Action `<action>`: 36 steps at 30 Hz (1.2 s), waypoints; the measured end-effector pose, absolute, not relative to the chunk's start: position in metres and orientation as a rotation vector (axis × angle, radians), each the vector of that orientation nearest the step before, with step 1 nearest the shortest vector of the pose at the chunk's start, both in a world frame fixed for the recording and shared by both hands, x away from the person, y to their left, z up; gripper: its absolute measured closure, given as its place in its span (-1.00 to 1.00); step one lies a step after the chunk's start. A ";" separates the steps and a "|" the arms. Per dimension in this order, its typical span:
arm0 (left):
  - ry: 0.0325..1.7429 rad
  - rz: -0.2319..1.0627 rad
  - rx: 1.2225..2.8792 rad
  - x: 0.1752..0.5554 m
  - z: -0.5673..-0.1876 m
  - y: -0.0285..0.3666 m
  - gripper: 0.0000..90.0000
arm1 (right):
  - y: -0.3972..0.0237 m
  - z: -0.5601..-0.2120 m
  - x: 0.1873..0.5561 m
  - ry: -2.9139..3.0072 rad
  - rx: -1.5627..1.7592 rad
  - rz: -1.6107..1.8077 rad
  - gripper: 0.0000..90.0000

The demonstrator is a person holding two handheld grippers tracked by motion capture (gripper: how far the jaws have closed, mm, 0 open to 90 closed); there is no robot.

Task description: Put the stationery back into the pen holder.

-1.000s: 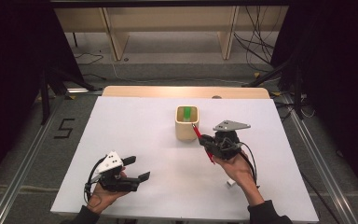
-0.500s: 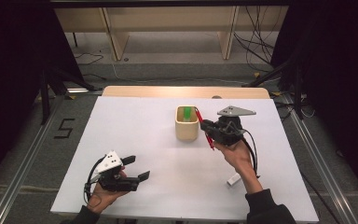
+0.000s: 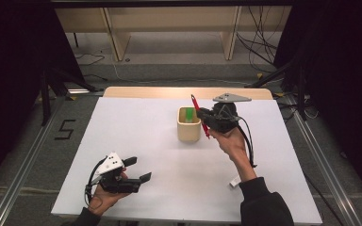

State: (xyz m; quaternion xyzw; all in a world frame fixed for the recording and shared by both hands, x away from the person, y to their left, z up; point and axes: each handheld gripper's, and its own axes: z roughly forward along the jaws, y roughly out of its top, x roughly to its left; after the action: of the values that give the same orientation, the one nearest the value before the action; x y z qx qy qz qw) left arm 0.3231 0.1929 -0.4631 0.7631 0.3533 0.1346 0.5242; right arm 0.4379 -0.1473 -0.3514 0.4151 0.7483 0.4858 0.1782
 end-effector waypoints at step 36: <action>0.848 0.319 1.808 0.323 -0.461 0.195 -0.65 | -0.107 -0.350 0.503 2.040 1.237 1.317 0.78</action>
State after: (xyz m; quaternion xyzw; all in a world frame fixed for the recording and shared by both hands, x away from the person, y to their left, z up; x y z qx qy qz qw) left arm 0.3231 0.1947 -0.4613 0.7577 0.3552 0.1339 0.5308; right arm 0.5034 -0.1075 -0.3497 0.4440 0.7325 0.4727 0.2070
